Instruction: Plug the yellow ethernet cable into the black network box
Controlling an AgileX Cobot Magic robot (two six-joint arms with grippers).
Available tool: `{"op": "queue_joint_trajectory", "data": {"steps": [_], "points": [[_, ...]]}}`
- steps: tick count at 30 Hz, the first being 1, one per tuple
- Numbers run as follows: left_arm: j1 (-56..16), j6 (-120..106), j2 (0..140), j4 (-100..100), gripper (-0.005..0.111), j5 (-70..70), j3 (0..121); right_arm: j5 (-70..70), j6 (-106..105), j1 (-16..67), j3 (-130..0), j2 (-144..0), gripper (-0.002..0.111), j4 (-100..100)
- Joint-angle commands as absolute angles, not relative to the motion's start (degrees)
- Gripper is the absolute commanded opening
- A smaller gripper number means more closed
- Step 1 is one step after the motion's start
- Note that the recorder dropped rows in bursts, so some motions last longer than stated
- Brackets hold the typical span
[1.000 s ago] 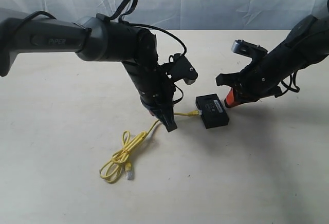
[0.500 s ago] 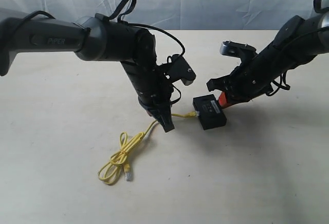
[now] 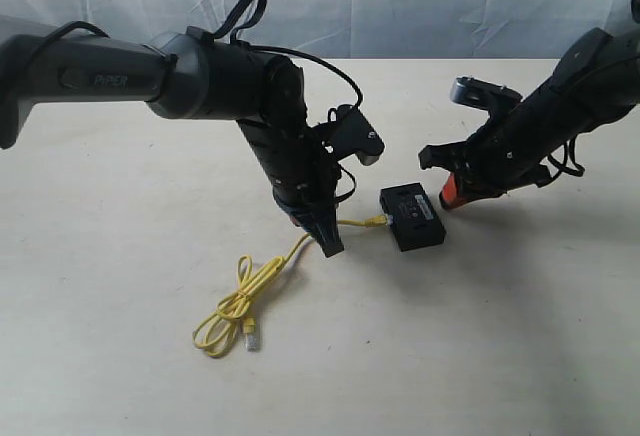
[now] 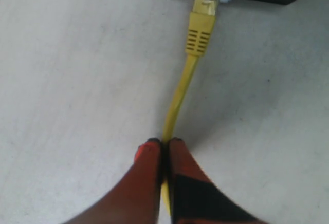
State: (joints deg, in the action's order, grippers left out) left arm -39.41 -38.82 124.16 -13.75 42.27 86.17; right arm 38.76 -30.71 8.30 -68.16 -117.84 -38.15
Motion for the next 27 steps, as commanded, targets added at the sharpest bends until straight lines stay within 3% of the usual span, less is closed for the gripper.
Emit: {"op": "queue_joint_trajectory", "data": {"steps": [1, 14, 20, 27], "points": [[-39.5, -38.7, 123.8, -14.7, 0.000, 41.7, 86.3, 39.1, -32.6, 11.5, -68.3, -117.9, -0.001, -39.3], [-39.5, -38.7, 123.8, -14.6, 0.000, 41.9, 86.3, 38.3, -28.9, 6.7, -68.3, -117.4, -0.001, -37.0], [-39.5, -38.7, 123.8, -14.6, 0.000, 41.7, 86.3, 39.8, -31.4, 12.4, -68.3, -117.5, -0.001, -38.8], [-39.5, -38.7, 123.8, -14.6, 0.000, 41.7, 86.3, 39.4, -29.9, 5.5, -68.3, -114.2, -0.001, -37.5]]}}
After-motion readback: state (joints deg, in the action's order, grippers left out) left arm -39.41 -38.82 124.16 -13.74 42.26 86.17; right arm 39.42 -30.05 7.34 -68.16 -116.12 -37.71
